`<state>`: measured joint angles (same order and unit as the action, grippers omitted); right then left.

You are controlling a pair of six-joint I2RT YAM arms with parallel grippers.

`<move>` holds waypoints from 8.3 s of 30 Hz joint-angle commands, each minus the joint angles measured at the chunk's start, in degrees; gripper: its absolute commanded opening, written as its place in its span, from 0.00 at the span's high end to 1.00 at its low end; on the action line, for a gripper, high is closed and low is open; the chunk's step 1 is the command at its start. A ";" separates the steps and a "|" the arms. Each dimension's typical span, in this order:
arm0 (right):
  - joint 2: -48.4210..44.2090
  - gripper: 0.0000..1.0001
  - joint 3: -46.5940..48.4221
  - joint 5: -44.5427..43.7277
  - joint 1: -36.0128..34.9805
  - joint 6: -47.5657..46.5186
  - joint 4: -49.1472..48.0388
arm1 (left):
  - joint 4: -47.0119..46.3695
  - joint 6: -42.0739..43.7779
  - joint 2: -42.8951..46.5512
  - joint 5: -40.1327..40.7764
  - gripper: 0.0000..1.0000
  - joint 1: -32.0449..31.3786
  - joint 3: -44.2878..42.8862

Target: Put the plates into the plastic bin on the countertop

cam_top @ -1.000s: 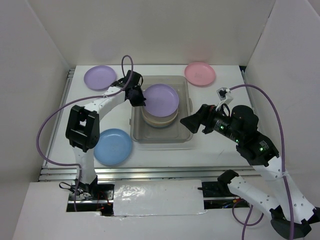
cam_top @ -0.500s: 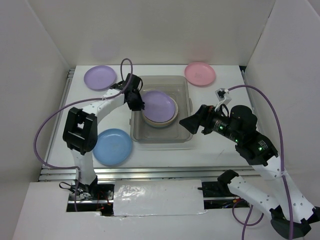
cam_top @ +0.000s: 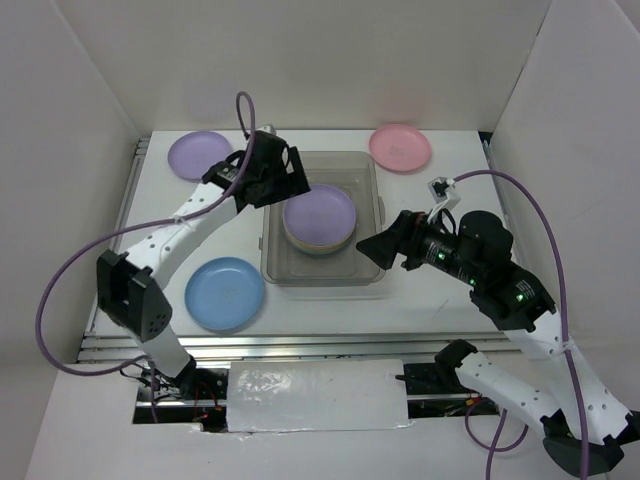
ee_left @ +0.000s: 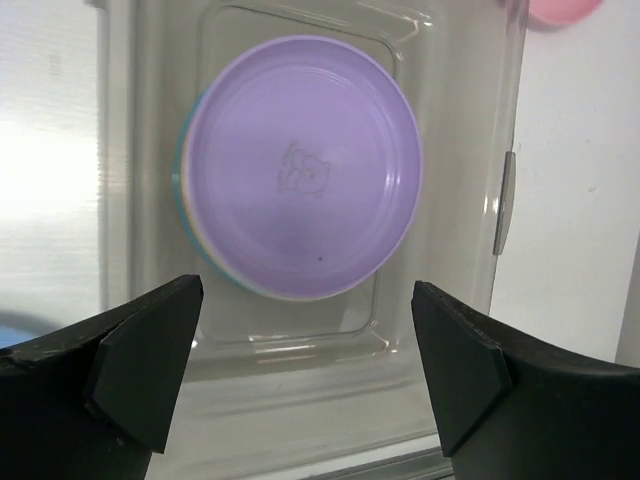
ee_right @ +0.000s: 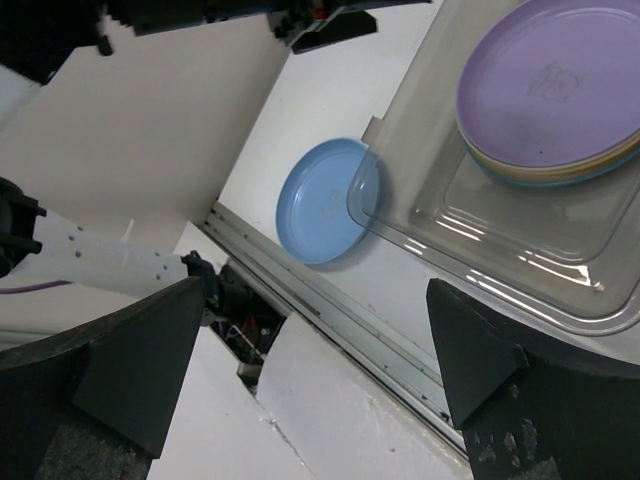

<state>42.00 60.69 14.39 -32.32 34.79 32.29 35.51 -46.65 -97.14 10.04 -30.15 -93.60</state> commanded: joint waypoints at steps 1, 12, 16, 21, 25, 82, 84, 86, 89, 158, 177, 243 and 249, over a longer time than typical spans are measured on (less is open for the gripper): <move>0.63 0.00 1.80 -0.33 -1.69 -0.07 -2.15 | 6.15 -3.06 8.88 9.72 0.01 0.88 5.75; 1.24 0.00 1.36 -0.42 -5.91 -2.44 -2.32 | 8.25 -2.83 45.55 -6.59 0.01 38.48 46.37; 2.03 0.00 2.42 -0.59 -7.06 -2.70 -1.80 | 11.86 -4.14 47.83 -7.67 0.01 44.91 52.37; 2.39 0.00 2.77 -1.74 -9.52 -2.71 -1.62 | 13.72 -7.49 47.66 -6.88 0.01 45.18 53.87; 1.60 0.00 2.68 -2.35 -10.49 -2.79 -2.15 | 10.99 -8.89 45.64 -6.70 0.01 45.09 55.98; 2.56 0.00 5.06 4.24 12.37 -2.62 1.10 | -4.84 0.16 -11.39 -1.96 1.00 1.94 -0.35; 2.74 0.00 5.14 4.59 12.37 -2.70 1.10 | -3.26 -0.37 -12.54 0.49 1.00 1.76 -0.53; 3.00 0.00 4.80 4.94 12.45 -2.62 0.67 | -3.95 -0.63 -12.46 1.21 1.00 2.29 0.61; 3.44 0.00 4.18 5.73 12.45 -2.53 0.05 | -4.83 -0.72 -12.11 0.06 1.00 3.87 1.49; 1.07 0.00 -12.18 26.30 9.90 2.22 -25.18 | -36.57 -25.15 -33.55 -5.56 0.33 41.14 4.83; -2.27 0.00 -8.83 22.18 10.08 -0.33 -18.50 | -43.32 -22.09 -1.59 -8.62 1.00 42.46 25.21; 36.26 0.00 5.55 -6.82 36.35 12.14 -19.90 | 5.89 5.34 23.74 0.09 0.01 10.10 15.60; 62.17 0.00 27.40 -11.57 40.04 11.27 -12.53 | 3.89 13.94 33.94 -2.65 0.01 15.72 29.24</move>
<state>95.66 76.29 8.19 6.92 45.60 17.30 40.73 -38.92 -64.77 11.25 -16.36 -68.77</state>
